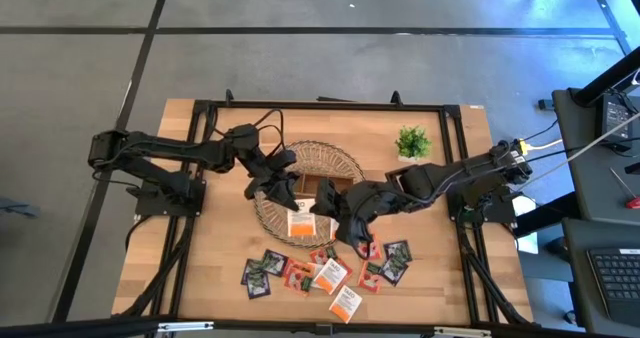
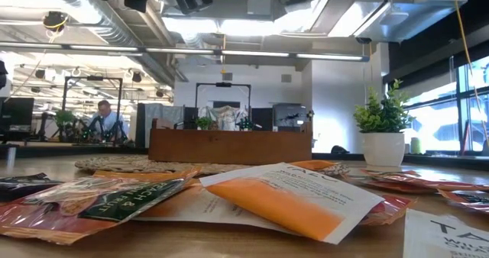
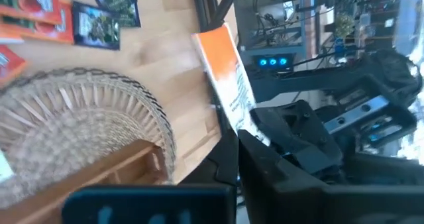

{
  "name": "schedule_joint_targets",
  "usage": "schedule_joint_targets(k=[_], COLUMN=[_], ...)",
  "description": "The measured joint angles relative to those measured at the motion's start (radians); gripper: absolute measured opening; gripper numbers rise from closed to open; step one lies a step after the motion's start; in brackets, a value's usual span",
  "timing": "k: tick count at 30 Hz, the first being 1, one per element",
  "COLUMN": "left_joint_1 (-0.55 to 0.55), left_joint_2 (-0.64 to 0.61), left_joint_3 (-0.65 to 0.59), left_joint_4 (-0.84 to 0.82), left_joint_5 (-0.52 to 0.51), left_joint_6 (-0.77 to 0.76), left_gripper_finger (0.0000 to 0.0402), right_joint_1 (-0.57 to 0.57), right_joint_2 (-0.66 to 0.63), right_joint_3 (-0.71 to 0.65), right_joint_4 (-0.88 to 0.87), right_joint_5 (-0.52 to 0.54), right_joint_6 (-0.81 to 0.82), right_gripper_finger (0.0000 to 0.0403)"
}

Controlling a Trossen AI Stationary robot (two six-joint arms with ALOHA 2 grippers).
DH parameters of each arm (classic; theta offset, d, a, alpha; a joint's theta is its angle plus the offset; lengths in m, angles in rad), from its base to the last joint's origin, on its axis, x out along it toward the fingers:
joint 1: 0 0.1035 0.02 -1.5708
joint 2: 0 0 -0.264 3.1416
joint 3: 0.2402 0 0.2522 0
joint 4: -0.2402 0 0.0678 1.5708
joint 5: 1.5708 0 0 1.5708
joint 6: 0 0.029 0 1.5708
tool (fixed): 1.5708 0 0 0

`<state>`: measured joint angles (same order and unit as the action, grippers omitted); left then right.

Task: Pick & Place Tea
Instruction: Put the white tea bag into the left section of the wooden organizer

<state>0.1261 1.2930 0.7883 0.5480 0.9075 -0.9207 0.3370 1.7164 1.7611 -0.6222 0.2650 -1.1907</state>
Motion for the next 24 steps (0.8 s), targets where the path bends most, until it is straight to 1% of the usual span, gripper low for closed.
schedule_joint_targets(k=[6, 11, 13, 15, 18, 20, 24], left_joint_1=[0.015, 0.051, 0.074, 0.100, 0.145, 0.176, 0.235], left_joint_2=[0.000, 0.000, 0.000, 0.000, 0.000, 0.000, 0.000], left_joint_3=[0.000, 0.000, 0.000, 0.000, 0.000, 0.000, 0.000], left_joint_4=[-0.002, -0.024, -0.034, -0.040, -0.093, -0.162, -0.385], left_joint_5=[0.004, 0.021, 0.038, 0.059, 0.081, 0.076, -0.012], left_joint_6=[0.000, 0.003, 0.003, 0.025, 0.121, 0.220, 0.439], left_gripper_finger=[0.0006, 0.0003, 0.0003, 0.0005, 0.0003, 0.0002, 0.0003], right_joint_1=[0.010, 0.053, 0.069, 0.074, 0.063, 0.050, 0.030], right_joint_2=[-0.009, -0.019, -0.026, -0.032, -0.045, -0.056, -0.064], right_joint_3=[0.001, 0.001, 0.001, 0.001, 0.001, 0.000, 0.000], right_joint_4=[-0.067, -0.078, -0.122, -0.186, -0.343, -0.433, -0.499], right_joint_5=[0.018, 0.106, 0.157, 0.183, 0.167, 0.118, 0.004], right_joint_6=[0.110, 0.122, 0.192, 0.322, 0.555, 0.680, 0.838], right_gripper_finger=[0.0055, 0.0082, 0.0088, 0.0091, 0.0092, 0.0092, 0.0092])
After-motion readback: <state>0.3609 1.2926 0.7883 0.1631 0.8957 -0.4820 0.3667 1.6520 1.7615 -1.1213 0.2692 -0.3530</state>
